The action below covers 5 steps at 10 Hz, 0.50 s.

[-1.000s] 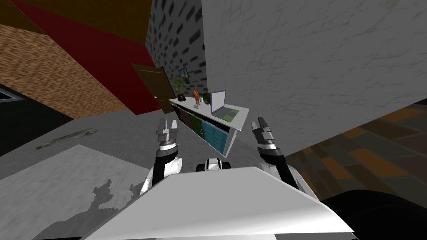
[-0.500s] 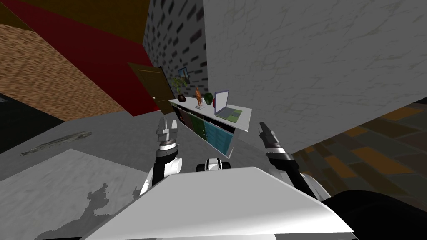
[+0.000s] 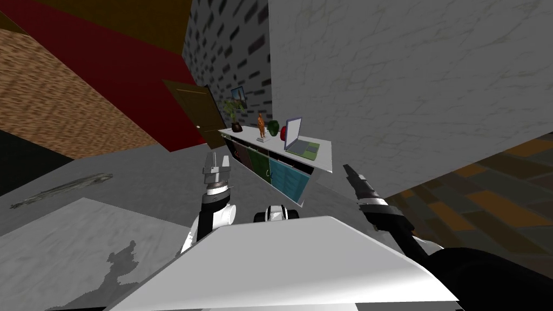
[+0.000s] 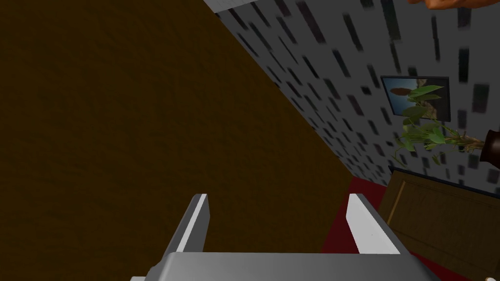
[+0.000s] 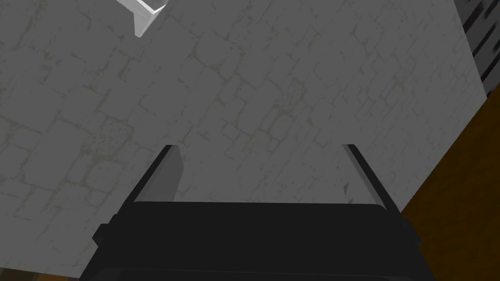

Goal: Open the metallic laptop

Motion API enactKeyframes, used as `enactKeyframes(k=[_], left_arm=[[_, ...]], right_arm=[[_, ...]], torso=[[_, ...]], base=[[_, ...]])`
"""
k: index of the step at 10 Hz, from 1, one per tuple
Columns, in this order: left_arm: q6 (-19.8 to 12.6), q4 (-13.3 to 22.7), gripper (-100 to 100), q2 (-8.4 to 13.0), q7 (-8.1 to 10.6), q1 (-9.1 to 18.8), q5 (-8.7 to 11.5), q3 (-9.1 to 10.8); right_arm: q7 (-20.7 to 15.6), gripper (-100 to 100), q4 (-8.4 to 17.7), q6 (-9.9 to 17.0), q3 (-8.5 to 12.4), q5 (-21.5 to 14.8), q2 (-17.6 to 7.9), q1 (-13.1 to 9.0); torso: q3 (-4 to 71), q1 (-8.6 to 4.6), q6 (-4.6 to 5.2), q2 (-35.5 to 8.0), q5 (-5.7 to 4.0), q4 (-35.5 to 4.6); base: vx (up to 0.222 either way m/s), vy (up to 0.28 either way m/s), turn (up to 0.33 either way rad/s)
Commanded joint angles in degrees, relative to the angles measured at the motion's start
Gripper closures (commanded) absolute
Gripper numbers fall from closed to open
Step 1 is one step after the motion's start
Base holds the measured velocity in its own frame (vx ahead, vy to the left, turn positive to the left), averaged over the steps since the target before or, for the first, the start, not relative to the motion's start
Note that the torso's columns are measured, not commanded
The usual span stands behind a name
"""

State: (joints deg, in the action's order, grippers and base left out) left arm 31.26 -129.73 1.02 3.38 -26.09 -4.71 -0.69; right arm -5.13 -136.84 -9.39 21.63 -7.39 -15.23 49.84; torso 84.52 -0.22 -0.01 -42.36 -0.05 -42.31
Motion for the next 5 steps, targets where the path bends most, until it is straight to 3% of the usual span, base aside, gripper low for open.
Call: enactKeyframes(k=[1,2,4,5], left_arm=[[0.0,0.0,0,0.0,0.0,0.0,0.0,0.0],[0.0,0.0,0,-0.01,0.0,-0.01,0.0,0.0],[0.0,0.0,0,0.0,0.0,0.0,0.0,0.0],[0.0,0.0,0,-0.01,0.0,-0.01,0.0,-0.01]], right_arm=[[-3.13,-100,-0.78,4.21,4.11,-0.89,-1.36,4.83],[-3.13,-100,-0.78,5.0,4.84,-0.89,-1.36,5.08],[-5.84,-100,-0.94,8.64,8.76,-1.26,-2.83,8.66],[-5.84,-100,-0.94,9.26,9.5,-1.26,-2.83,9.44]], torso=[[0.02,0.11,0.02,0.04,0.01,0.01],[0.14,0.34,0.0,0.25,0.08,0.07],[0.05,0.25,0.01,0.05,0.06,0.02],[0.06,0.43,0.01,0.1,0.11,0.03]], base=[[0.12,0.181,-0.032],[0.109,0.15,-0.016],[0.098,0.189,-0.001],[0.091,0.155,-0.014]])
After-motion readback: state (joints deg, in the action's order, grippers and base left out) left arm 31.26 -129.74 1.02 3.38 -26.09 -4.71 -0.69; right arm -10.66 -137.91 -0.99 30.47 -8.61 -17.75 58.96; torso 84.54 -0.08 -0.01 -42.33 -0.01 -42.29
